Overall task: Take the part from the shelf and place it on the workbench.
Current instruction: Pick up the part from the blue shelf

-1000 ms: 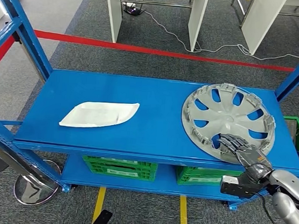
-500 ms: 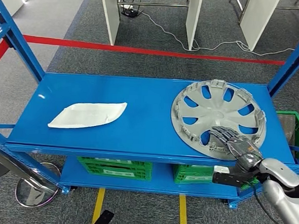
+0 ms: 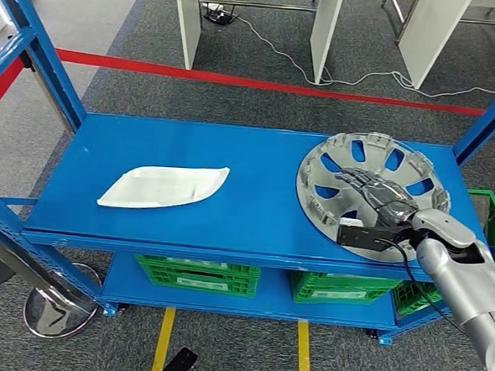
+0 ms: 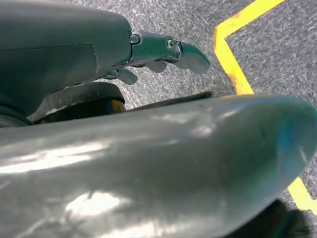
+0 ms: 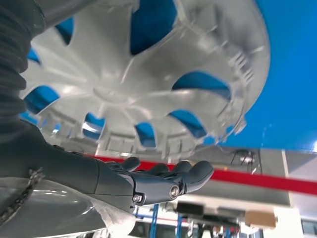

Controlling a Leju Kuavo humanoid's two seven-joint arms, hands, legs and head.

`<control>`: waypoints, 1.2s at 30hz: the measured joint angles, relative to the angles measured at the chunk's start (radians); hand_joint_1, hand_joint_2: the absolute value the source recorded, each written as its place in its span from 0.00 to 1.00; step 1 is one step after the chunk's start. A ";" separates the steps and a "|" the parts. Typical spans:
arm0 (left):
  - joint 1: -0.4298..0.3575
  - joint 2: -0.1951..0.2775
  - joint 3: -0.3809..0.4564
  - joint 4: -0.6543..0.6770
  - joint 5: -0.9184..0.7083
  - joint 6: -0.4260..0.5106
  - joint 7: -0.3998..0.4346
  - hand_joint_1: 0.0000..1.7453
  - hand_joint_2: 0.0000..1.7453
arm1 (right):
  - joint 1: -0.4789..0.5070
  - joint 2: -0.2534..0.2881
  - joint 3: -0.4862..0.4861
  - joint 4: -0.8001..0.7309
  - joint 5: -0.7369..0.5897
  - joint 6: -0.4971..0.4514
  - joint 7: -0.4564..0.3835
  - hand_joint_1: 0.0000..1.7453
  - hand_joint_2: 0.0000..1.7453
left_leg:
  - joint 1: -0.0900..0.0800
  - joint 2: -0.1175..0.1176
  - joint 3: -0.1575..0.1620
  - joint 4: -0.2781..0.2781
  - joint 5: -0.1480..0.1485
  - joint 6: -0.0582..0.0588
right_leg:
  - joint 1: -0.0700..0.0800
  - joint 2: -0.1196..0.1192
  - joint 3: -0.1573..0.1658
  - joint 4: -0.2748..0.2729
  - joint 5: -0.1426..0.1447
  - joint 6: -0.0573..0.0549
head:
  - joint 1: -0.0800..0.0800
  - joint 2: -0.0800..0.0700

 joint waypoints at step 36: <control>0.004 0.006 -0.023 0.000 0.033 0.016 -0.006 0.00 0.00 | -0.064 0.048 0.053 0.230 -0.064 -0.015 -0.012 0.00 1.00 | 0.012 0.002 0.003 0.010 -0.005 -0.007 | -0.001 0.007 0.036 -0.057 0.042 0.002 | 0.002 0.000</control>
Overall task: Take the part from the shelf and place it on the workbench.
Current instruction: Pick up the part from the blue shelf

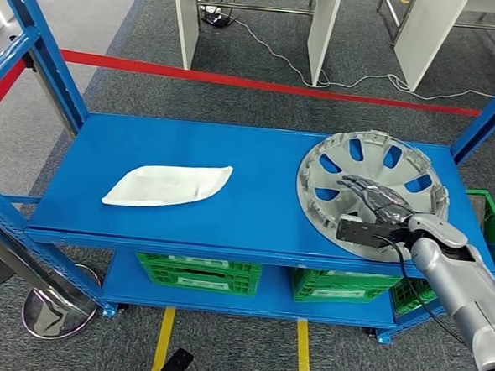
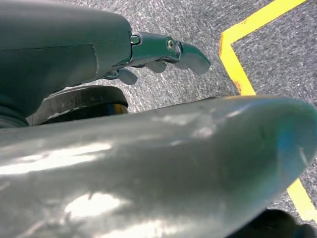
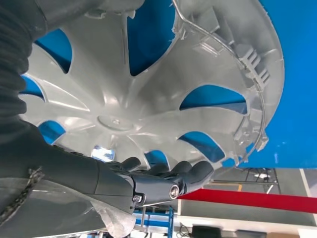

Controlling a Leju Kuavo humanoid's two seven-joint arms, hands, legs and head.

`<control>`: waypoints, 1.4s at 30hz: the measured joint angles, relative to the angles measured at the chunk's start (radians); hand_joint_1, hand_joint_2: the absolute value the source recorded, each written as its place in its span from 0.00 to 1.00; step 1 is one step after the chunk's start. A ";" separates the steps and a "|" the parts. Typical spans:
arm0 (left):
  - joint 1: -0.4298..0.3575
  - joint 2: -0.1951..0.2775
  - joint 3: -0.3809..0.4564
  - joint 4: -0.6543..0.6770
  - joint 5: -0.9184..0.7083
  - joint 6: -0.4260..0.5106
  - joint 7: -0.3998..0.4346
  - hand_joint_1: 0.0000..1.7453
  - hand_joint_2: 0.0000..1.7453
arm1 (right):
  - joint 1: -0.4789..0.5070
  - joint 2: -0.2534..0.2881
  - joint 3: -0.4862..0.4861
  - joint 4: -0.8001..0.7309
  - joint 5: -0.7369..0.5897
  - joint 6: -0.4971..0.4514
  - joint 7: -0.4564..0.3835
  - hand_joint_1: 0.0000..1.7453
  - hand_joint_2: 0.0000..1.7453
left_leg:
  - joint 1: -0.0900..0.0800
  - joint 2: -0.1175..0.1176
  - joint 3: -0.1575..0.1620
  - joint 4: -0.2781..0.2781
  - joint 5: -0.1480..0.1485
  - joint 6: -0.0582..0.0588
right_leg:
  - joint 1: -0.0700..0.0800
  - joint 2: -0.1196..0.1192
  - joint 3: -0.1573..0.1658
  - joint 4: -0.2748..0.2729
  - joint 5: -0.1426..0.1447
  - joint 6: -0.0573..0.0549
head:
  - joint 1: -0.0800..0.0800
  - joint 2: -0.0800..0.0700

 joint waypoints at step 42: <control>0.009 0.022 -0.031 0.000 0.022 0.005 0.047 0.00 0.00 | 0.081 0.070 -0.076 -0.105 -0.077 -0.148 -0.093 0.00 1.00 | -0.003 -0.002 -0.085 0.195 -0.115 -0.051 | -0.002 -0.007 0.082 -0.205 0.093 -0.041 | -0.008 0.000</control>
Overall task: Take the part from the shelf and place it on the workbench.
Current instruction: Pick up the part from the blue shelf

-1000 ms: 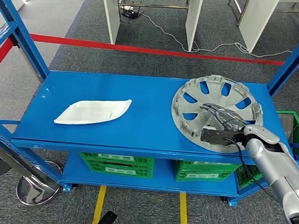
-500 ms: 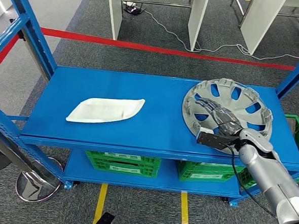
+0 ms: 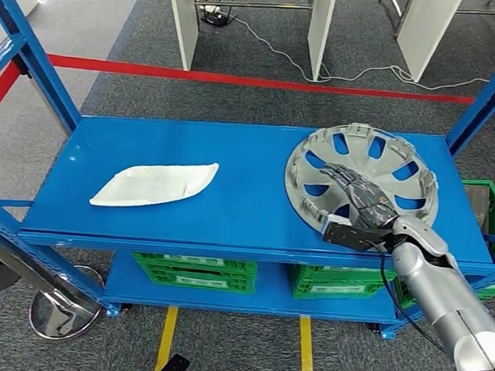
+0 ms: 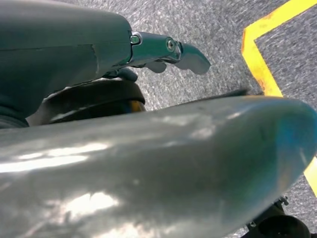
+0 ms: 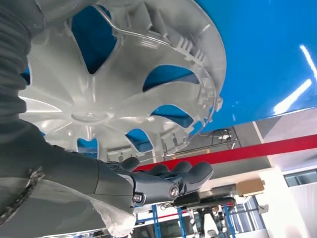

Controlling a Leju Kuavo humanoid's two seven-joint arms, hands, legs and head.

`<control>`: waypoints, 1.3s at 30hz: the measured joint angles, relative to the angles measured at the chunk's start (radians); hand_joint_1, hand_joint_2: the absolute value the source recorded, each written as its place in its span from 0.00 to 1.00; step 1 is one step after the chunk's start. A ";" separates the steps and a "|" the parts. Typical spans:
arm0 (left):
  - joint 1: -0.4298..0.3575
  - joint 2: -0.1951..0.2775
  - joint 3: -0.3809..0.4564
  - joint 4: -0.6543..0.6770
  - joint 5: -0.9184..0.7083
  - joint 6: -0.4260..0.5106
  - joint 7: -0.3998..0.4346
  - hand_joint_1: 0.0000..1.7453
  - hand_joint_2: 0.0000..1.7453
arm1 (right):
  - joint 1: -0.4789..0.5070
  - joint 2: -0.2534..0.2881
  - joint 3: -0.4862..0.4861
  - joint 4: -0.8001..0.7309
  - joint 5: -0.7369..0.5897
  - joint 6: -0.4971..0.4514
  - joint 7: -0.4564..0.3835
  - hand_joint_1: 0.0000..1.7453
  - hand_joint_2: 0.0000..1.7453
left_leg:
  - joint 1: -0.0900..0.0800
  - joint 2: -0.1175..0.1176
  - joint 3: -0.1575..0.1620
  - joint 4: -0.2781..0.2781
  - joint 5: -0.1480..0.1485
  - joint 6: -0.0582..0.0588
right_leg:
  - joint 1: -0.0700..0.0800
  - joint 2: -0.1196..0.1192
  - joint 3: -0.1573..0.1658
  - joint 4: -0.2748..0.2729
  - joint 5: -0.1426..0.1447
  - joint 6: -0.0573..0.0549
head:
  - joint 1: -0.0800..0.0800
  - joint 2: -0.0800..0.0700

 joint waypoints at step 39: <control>0.008 0.015 -0.012 0.000 0.052 0.007 -0.012 0.00 0.00 | -0.096 -0.071 0.050 0.159 0.153 0.055 0.179 0.00 1.00 | -0.002 0.000 0.083 -0.176 0.102 0.020 | 0.010 0.005 0.008 0.003 -0.005 0.009 | 0.003 0.000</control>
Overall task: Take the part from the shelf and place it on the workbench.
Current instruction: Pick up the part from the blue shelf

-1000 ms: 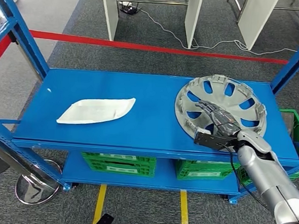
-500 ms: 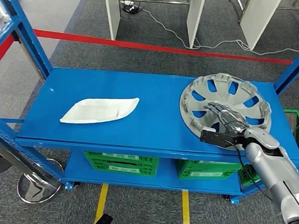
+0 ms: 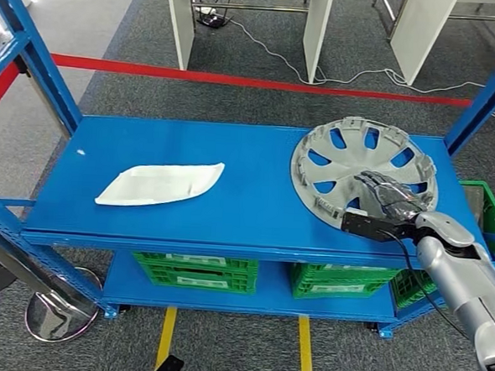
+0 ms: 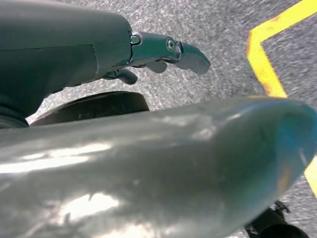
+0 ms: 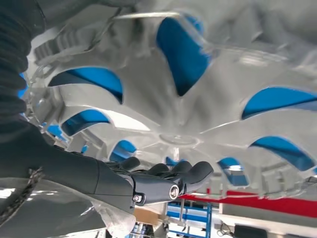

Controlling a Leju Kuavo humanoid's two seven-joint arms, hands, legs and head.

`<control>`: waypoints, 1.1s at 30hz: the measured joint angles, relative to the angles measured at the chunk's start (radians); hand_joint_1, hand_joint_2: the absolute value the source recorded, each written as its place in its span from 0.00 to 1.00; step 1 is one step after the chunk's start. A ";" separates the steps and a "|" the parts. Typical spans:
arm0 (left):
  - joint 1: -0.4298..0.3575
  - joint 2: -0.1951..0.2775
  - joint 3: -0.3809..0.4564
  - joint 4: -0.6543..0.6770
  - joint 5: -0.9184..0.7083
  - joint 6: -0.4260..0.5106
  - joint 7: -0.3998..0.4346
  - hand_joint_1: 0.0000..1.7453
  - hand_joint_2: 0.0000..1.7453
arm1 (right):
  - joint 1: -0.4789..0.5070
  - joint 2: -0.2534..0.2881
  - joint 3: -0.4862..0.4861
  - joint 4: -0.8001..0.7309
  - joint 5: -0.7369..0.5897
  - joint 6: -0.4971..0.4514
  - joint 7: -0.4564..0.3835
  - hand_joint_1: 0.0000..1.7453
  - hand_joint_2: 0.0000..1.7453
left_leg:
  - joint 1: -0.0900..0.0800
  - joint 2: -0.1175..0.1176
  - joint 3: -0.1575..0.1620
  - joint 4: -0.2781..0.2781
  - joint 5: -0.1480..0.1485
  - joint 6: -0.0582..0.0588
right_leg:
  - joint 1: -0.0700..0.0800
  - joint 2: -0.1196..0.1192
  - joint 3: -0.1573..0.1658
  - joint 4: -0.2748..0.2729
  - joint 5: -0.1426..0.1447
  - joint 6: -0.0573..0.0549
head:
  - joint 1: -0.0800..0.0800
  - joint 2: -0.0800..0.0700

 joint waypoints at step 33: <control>0.004 0.003 0.000 0.000 0.028 0.010 -0.011 0.00 0.00 | -0.053 -0.028 0.037 0.094 0.009 0.109 0.016 1.00 1.00 | -0.006 0.000 -0.003 -0.020 0.015 0.018 | 0.000 0.002 0.001 -0.009 0.000 0.010 | 0.001 0.000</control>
